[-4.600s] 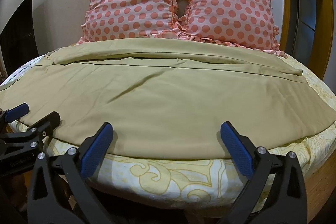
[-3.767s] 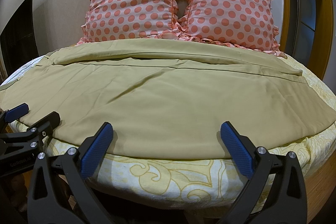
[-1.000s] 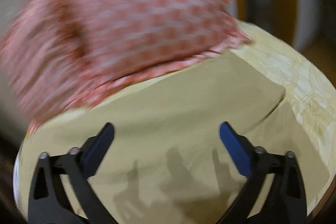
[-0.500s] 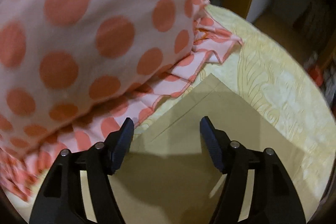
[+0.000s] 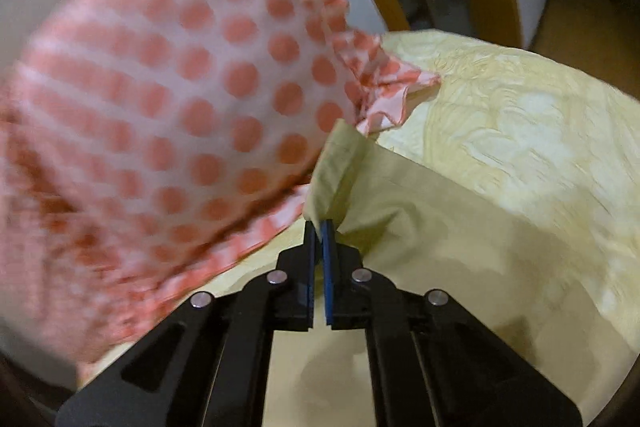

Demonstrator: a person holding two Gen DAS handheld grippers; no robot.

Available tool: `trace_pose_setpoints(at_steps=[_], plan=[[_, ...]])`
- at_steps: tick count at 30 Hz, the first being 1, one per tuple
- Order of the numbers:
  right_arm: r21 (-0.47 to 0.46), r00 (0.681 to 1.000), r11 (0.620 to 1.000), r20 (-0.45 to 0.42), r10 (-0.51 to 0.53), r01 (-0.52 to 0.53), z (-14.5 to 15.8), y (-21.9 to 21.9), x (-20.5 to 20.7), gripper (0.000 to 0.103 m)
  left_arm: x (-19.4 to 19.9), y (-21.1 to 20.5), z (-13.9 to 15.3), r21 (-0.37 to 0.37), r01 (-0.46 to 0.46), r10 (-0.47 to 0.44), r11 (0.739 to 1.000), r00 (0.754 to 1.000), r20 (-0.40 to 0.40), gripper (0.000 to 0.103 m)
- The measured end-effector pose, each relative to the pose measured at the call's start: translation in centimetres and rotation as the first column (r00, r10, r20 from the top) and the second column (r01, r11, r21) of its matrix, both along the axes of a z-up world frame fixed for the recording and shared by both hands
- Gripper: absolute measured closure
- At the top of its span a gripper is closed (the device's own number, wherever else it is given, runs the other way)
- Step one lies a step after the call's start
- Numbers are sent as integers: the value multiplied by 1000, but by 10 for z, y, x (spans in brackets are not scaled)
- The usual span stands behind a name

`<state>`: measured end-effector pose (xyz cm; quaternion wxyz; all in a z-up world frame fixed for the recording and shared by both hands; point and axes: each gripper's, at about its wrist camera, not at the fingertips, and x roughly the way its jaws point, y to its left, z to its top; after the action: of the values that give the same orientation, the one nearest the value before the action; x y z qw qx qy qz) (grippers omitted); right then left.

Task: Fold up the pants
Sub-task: 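Grasp the trouser hem with the right gripper and lift it toward the waistband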

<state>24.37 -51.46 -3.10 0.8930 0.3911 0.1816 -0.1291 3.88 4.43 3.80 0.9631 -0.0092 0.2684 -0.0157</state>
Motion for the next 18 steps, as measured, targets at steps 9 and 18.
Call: trace_pose_setpoints(at_steps=[9, 18], plan=[[214, 996, 974, 70, 60, -73, -45, 62, -173, 94, 11, 30, 30, -9, -60, 60, 998, 997, 49, 1], [325, 998, 945, 46, 33, -47, -61, 53, -160, 60, 41, 84, 58, -185, -122, 123, 975, 992, -9, 1]])
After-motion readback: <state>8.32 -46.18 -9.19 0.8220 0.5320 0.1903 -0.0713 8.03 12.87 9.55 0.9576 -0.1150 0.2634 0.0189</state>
